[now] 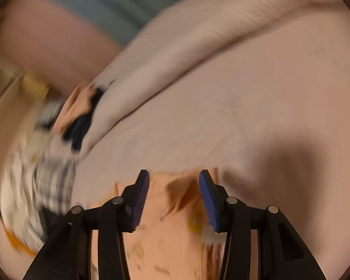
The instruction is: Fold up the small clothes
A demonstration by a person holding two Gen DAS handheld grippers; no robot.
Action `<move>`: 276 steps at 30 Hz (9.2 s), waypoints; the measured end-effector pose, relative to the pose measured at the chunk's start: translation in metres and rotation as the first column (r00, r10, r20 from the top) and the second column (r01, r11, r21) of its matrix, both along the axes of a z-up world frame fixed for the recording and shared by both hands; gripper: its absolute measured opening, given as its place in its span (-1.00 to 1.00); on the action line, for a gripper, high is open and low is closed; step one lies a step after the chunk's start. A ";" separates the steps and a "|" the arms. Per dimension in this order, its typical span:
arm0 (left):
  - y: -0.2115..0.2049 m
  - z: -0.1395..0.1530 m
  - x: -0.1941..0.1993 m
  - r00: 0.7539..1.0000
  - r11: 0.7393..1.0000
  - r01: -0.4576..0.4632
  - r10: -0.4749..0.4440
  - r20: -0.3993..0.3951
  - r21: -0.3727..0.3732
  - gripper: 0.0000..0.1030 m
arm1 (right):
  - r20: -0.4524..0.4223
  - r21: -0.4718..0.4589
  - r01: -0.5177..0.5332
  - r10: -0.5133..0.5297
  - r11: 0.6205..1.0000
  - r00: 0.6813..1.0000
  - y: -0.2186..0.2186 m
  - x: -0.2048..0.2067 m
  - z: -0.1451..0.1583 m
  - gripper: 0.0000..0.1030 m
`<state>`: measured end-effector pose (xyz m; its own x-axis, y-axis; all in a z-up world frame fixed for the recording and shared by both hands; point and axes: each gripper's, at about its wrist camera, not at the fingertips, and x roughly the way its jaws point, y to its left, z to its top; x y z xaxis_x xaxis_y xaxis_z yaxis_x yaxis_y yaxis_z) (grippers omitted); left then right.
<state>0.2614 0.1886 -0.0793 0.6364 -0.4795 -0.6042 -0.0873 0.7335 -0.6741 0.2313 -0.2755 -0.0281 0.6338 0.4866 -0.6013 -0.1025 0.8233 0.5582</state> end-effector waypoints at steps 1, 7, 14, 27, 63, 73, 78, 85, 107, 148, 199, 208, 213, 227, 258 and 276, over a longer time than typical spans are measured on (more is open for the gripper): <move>-0.011 0.002 -0.006 0.998 0.998 0.066 -0.066 0.015 0.015 -0.79 | 0.032 -0.080 -0.070 0.072 0.994 0.997 0.013 -0.011 0.004 -0.11; -0.084 -0.018 -0.011 0.943 0.934 0.333 -0.332 -0.029 0.131 -0.79 | -0.019 -0.351 -0.275 0.287 0.895 0.958 0.077 -0.031 -0.022 -0.70; -0.120 -0.051 0.038 0.933 0.919 0.360 -0.348 -0.097 0.162 -0.79 | -0.078 -0.478 -0.306 0.307 0.823 0.949 0.117 0.005 -0.042 -0.71; -0.083 -0.011 0.060 0.990 0.986 0.142 -0.141 -0.014 0.087 -0.78 | 0.047 -0.436 -0.084 0.116 0.896 0.992 0.091 0.025 -0.005 -0.71; -0.014 -0.068 -0.087 0.995 0.979 0.078 -0.088 -0.045 -0.190 0.06 | -0.043 -0.271 -0.230 0.227 0.935 0.973 0.087 -0.114 -0.043 -0.23; -0.021 -0.065 0.002 0.989 0.958 0.119 -0.139 -0.059 -0.260 0.04 | -0.007 -0.254 -0.260 0.267 0.932 0.964 0.136 -0.052 -0.042 -0.23; -0.031 -0.068 0.024 0.985 0.974 0.124 -0.144 -0.095 -0.187 -0.61 | -0.012 -0.296 -0.237 0.244 0.925 0.970 0.157 -0.016 -0.036 -0.23; -0.029 -0.075 0.021 0.985 0.979 0.121 -0.139 -0.102 -0.165 -0.74 | -0.047 -0.396 -0.194 0.191 0.898 0.980 0.189 0.031 -0.047 -0.60; -0.044 -0.053 0.020 0.983 0.995 0.080 -0.090 -0.162 -0.066 -0.75 | -0.106 -0.432 -0.355 0.345 0.829 0.933 0.193 -0.068 -0.059 -0.60; -0.179 -0.005 -0.018 0.929 0.939 0.343 -0.338 -0.151 0.009 -0.15 | -0.295 0.298 0.043 0.050 0.954 0.954 0.023 -0.034 -0.063 0.06; -0.239 -0.004 0.008 0.920 0.906 0.388 -0.392 -0.011 0.172 -0.63 | 0.028 -0.299 -0.063 0.074 0.952 0.997 0.049 -0.057 -0.007 -0.68; -0.251 -0.038 0.026 0.914 0.888 0.405 -0.392 -0.102 0.218 -0.69 | -0.048 -0.388 -0.093 0.080 0.917 0.996 0.048 -0.055 -0.040 -0.68; -0.252 -0.030 0.009 0.914 0.873 0.404 -0.395 -0.087 0.275 -0.75 | -0.023 -0.387 -0.085 0.082 0.918 0.996 0.052 -0.065 -0.028 -0.68; -0.257 -0.047 -0.047 0.906 0.837 0.416 -0.413 -0.088 0.354 -0.75 | -0.056 -0.402 -0.181 0.174 0.898 0.983 0.072 -0.104 -0.057 -0.68; -0.246 -0.029 -0.076 0.923 0.866 0.379 -0.381 -0.058 0.327 0.30 | -0.069 -0.131 -0.080 0.071 0.988 0.995 0.025 -0.131 -0.044 0.23; -0.241 -0.031 -0.066 0.925 0.882 0.377 -0.376 -0.061 0.283 0.31 | -0.073 -0.113 -0.086 0.078 0.990 0.994 0.023 -0.120 -0.045 0.25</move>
<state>0.1950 -0.0524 -0.1101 0.4393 -0.4901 -0.7529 0.2318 0.8715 -0.4321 0.1108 -0.2530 -0.0735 0.5501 0.4593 -0.6974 -0.1370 0.8735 0.4672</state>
